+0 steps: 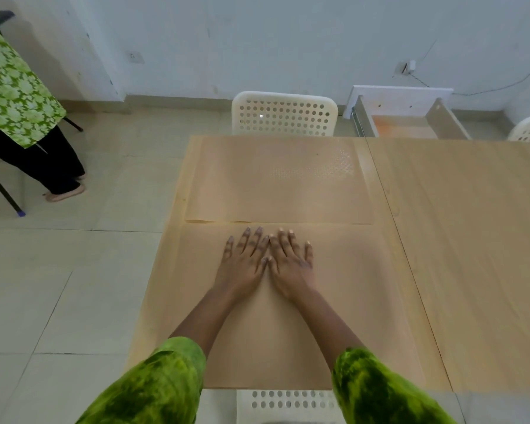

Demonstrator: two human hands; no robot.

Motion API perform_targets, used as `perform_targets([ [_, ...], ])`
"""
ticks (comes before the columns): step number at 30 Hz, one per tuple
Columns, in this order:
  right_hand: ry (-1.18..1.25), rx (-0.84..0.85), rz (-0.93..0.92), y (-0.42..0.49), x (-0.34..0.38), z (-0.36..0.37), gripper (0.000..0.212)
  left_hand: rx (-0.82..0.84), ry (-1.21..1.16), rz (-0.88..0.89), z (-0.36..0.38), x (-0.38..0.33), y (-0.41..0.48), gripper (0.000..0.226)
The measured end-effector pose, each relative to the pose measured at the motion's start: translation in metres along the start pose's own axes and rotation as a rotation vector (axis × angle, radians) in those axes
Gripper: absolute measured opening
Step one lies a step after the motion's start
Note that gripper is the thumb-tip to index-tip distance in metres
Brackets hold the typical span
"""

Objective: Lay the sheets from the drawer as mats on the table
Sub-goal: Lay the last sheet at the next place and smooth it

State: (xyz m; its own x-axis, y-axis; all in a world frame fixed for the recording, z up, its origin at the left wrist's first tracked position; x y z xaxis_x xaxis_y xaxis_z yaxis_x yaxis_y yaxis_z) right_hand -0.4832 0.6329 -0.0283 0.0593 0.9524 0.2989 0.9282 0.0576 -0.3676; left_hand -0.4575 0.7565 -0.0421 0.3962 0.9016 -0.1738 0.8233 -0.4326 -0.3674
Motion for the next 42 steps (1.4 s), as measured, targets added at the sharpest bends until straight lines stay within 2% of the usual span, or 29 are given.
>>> perform_targets([
  [3,-0.06,0.001,-0.023,0.001,0.0,0.004,0.069,-0.068,0.013,-0.002,0.001,0.004,-0.002,0.062],
  [5,-0.082,0.015,-0.012,0.002,-0.012,0.002,0.067,-0.078,0.021,-0.049,0.001,0.016,-0.005,0.064],
  [7,-0.085,0.016,0.075,0.001,-0.04,-0.007,0.058,-0.098,0.004,-0.148,0.004,0.044,-0.01,0.072],
  [10,-0.054,-0.049,0.271,-0.014,-0.104,-0.027,0.059,-0.127,0.009,-0.278,0.004,0.085,-0.022,0.075],
  [13,-0.031,-0.059,0.334,-0.026,-0.137,-0.037,0.059,-0.103,-0.002,-0.275,0.004,0.093,-0.026,0.074],
  [18,0.016,-0.009,0.33,-0.027,-0.131,-0.046,0.06,-0.005,0.02,-0.275,-0.01,0.085,-0.026,0.064],
  [21,0.068,-0.061,0.295,-0.048,-0.098,-0.045,0.06,-0.077,0.055,-0.213,-0.011,0.052,-0.043,0.072],
  [24,0.058,-0.054,0.14,-0.084,-0.039,-0.018,0.072,-0.189,0.038,-0.037,0.011,-0.001,-0.072,0.062],
  [27,0.079,0.04,0.009,-0.108,-0.001,0.014,0.087,-0.124,-0.117,0.015,0.032,-0.044,-0.097,0.066],
  [29,0.083,0.053,-0.019,-0.111,0.006,0.028,0.087,-0.094,-0.095,-0.015,0.044,-0.051,-0.101,0.066],
  [31,0.072,0.056,-0.026,-0.115,0.007,0.041,0.086,-0.082,-0.004,-0.031,0.051,-0.052,-0.107,0.062],
  [34,0.055,0.032,-0.019,-0.119,0.001,0.053,0.092,-0.043,0.014,-0.025,0.056,-0.047,-0.112,0.053],
  [37,-0.013,0.051,-0.018,-0.121,-0.007,0.051,0.072,-0.035,0.04,-0.035,0.053,-0.033,-0.115,0.053],
  [42,-0.087,0.006,0.177,-0.131,-0.073,0.038,0.069,-0.107,-0.021,-0.239,0.053,0.04,-0.129,0.059],
])
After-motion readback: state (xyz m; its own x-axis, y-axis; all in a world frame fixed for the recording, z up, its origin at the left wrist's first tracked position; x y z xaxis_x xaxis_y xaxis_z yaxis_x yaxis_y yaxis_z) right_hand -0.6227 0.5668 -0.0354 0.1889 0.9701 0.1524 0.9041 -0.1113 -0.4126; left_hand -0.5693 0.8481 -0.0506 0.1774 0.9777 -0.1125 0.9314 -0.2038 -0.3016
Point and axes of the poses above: each hand's wrist, its own y-axis towards the middle knuckle, its own z-axis out of the palm, x = y × z, the point moved 2 cm from there along y, towards the middle knuckle, and after that the axes turned 11 degrees about x, right-handed, at the moved point
